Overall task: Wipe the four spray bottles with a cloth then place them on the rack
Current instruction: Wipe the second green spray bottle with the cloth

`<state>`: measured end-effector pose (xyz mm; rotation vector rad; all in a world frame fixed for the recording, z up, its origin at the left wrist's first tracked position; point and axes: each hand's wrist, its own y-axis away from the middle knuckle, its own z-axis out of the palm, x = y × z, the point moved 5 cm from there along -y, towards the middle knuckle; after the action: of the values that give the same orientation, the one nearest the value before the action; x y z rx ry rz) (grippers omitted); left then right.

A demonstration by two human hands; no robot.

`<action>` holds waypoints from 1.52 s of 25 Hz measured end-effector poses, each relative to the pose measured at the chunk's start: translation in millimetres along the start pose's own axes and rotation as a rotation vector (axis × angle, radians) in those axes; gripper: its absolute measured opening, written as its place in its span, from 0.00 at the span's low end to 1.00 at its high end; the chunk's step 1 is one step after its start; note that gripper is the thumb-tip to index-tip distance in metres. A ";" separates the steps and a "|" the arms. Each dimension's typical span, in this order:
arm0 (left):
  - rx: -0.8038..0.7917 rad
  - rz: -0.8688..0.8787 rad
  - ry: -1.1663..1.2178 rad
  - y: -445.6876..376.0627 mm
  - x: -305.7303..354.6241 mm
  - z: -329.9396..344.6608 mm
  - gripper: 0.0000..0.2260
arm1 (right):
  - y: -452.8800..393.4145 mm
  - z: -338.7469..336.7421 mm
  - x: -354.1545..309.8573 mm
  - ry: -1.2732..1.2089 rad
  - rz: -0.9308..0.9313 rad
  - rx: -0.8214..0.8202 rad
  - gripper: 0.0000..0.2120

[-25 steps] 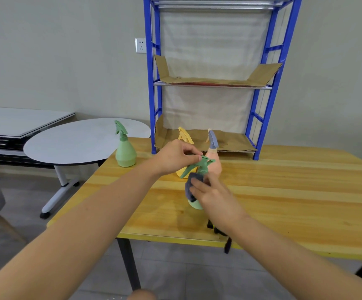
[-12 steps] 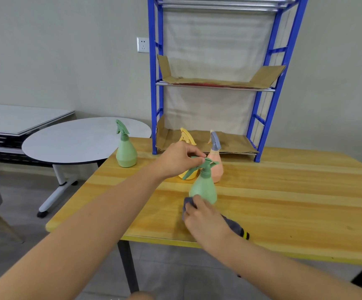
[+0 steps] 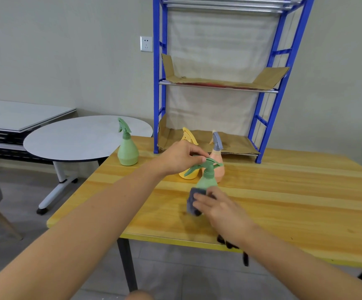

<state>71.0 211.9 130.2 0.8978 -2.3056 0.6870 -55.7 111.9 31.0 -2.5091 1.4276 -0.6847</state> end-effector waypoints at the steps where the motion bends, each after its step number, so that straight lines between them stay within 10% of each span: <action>1: -0.025 0.009 -0.026 -3.7 1.2 0.5 0.10 | -2.2 -13.7 14.3 -0.024 0.047 0.084 0.15; 8: -0.045 0.000 0.005 -14.6 2.3 9.3 0.10 | 38.5 5.5 8.6 0.040 -0.236 0.097 0.15; 13: -0.017 0.014 0.061 -17.8 -6.4 11.7 0.09 | 11.0 -12.2 60.4 -0.063 0.007 0.223 0.19; 18: -0.034 -0.001 0.075 -18.3 -7.3 11.3 0.09 | 43.2 30.0 17.0 -0.157 -0.189 -0.002 0.17; 24: -0.046 0.006 0.079 -20.2 -8.0 10.7 0.09 | 23.5 3.9 68.0 -0.177 -0.030 0.231 0.22; 28: -0.072 0.013 0.077 -20.8 -5.3 9.8 0.09 | 55.4 19.7 36.1 -0.095 -0.310 0.108 0.15; 33: -0.135 0.024 0.086 -26.5 -2.9 7.3 0.10 | 28.8 -11.5 80.7 -0.128 -0.070 0.358 0.15; 38: -0.180 0.008 0.133 -32.4 -2.7 10.4 0.10 | 63.5 29.4 48.9 -0.247 -0.251 0.145 0.15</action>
<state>92.8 185.7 129.2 0.7378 -2.2129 0.5170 -69.3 34.9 -3.4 -2.5731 0.9581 -0.4743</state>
